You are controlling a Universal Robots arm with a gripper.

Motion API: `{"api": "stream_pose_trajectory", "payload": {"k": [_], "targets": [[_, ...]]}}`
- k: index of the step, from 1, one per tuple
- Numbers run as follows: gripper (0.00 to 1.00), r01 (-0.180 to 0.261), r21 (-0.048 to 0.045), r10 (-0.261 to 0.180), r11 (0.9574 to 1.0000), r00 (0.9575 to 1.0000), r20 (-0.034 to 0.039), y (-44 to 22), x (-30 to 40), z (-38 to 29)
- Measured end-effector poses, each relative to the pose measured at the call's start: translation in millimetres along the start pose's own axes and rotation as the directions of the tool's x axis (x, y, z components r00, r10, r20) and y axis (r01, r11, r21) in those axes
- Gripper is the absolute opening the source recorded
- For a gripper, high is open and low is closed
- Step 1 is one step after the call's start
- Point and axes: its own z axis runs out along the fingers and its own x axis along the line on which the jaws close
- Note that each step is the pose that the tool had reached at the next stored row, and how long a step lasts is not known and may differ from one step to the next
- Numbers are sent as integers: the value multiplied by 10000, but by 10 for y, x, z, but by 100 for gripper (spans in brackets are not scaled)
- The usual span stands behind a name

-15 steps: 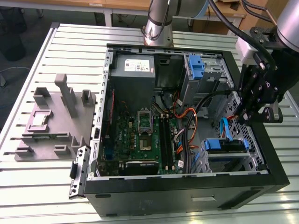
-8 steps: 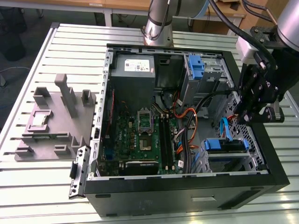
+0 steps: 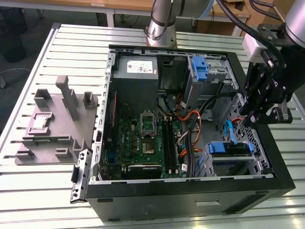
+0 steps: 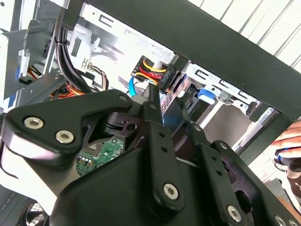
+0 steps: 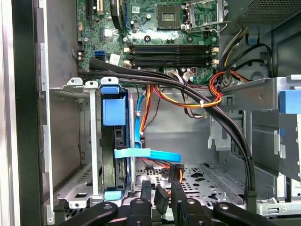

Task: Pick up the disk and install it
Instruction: 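Insert the second disk wire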

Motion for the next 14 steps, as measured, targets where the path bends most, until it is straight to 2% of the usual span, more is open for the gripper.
{"api": "stream_pose_trajectory", "payload": {"k": [9, 14], "targets": [[31, -2, -31, 2, 10000, 10000, -12, -128, -6, 35], [31, -4, -52, 3, 10000, 10000, -78, -138, -4, 65]]}}
